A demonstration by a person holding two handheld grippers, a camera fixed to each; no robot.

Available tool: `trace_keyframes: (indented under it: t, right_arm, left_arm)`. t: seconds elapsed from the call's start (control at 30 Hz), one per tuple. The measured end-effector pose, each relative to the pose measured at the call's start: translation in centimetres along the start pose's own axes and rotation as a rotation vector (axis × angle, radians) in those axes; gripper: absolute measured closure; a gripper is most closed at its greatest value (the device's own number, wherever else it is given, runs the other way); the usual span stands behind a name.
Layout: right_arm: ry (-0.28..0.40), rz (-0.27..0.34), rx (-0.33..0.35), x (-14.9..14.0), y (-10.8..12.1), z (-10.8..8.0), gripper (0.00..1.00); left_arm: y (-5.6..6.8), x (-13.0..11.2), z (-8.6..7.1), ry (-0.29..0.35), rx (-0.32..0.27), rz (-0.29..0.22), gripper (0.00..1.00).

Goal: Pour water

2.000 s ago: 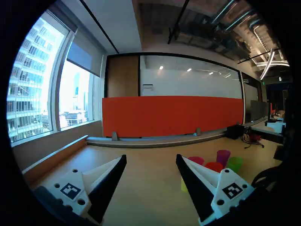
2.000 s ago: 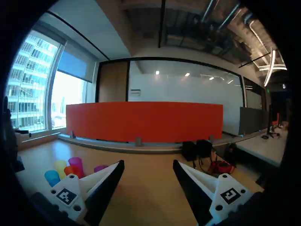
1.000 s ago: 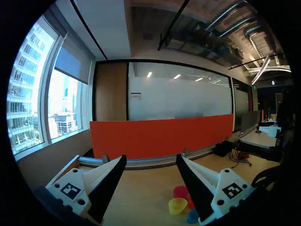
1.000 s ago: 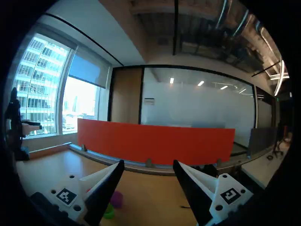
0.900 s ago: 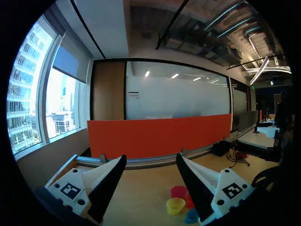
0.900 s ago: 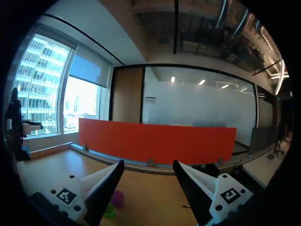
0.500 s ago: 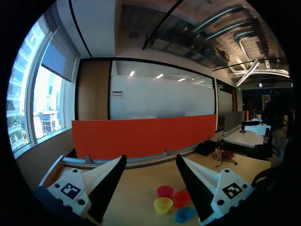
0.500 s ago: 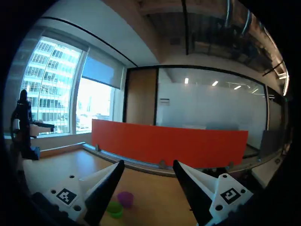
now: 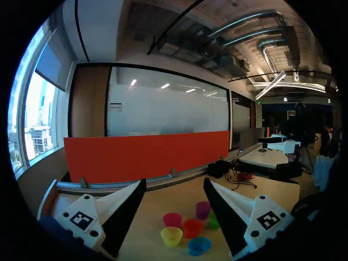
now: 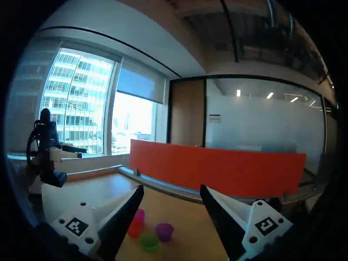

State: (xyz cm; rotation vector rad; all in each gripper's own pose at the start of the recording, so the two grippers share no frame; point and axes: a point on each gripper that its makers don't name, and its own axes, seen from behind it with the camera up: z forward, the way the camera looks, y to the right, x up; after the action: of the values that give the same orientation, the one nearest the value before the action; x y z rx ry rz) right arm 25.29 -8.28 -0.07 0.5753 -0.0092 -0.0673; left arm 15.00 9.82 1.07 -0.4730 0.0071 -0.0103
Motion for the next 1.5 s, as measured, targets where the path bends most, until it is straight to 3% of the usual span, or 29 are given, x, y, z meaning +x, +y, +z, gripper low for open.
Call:
trace_keyframes:
  t: [0.73, 1.17, 1.5]
  right_arm:
    - [-0.138, -0.033, 0.14, -6.1, -2.9, 1.5, 0.0]
    - [-0.206, -0.035, 0.18, -11.3, -3.4, 2.2, 0.0]
    - [-0.236, -0.059, 0.205, -14.4, -3.9, 2.9, 0.0]
  left_arm:
    - [1.3, -5.6, -0.3, -0.073, -0.079, 0.026, 0.03]
    - [2.8, -11.3, 0.3, -0.14, -0.113, 0.065, 0.02]
    - [3.3, -15.0, 0.6, -0.174, -0.119, 0.06, 0.02]
